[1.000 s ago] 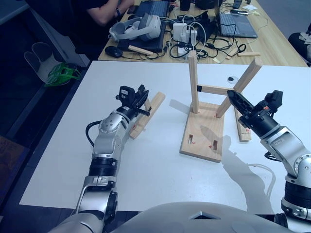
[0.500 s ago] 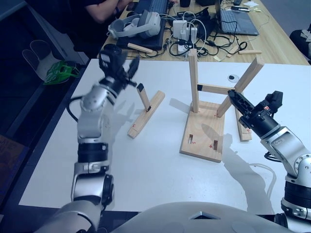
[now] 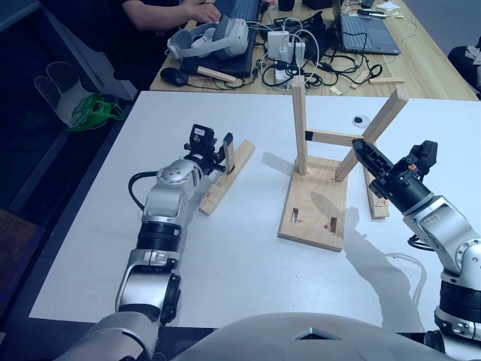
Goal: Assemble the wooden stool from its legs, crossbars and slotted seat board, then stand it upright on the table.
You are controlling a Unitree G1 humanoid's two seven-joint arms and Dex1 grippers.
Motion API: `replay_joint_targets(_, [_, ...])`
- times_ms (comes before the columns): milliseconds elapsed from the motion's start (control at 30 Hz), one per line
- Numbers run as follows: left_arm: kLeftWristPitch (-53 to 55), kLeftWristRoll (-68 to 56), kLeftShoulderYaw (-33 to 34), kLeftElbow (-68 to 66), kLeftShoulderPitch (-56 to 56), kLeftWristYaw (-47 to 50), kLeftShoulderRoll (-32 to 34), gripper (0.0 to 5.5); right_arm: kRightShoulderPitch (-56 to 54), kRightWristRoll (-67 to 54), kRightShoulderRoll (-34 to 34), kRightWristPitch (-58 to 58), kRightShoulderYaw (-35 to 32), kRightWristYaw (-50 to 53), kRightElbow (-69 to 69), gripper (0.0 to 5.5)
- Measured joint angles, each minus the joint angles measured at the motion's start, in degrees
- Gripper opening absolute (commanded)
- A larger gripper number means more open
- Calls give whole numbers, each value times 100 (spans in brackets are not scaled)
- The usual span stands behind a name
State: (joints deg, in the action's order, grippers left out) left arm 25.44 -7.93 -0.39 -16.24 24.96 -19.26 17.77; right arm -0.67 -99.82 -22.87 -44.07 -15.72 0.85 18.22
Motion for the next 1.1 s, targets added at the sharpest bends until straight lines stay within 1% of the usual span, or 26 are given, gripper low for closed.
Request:
replay_joint_targets(100, [-6,11,49,71,86,107,-7,196,0,-6,0,0,0,3,-2,0])
replay_joint_targets(167, [-186,-6,216,175,207,211,-24,196,-2,-6,0,0,0,3,-7,0])
replay_joint_targets(267, [-489,-436,538,919,845,155,-185,196,-6,-11,0,1,-1,2,-13,0])
replay_joint_targets(333, [-496,-633,510,1312,1279,57,-311,196,-6,-14,-1,1,-3,2,-15,0])
replay_joint_targets(400, [-454,-634,465,1358,1538,71,-332,196,-7,-17,-1,1,-2,1,-16,0])
replay_joint_targets(500, [-205,-472,267,988,1470,22,-242,196,-9,-18,-1,1,9,2,-16,0])
replay_joint_targets(567, [95,-288,24,459,946,-89,-204,196,-20,-27,-1,0,40,2,-21,0])
replay_joint_targets(600, [22,-286,7,399,754,-131,-208,196,-30,-33,-3,-2,57,2,-36,0])
replay_joint_targets(833, [102,-380,154,225,767,-104,-258,196,-124,-52,-21,-7,82,2,-58,0])
replay_joint_targets(967, [244,-450,331,477,755,81,-320,196,-125,-51,-34,-12,82,0,-74,0])
replay_joint_targets(1033, [400,-482,422,610,851,158,-313,196,-125,-51,-34,-12,82,-2,-74,0])
replay_joint_targets(1100, [630,-545,562,832,1252,238,-246,196,-123,-51,-34,-11,80,-11,-74,0])
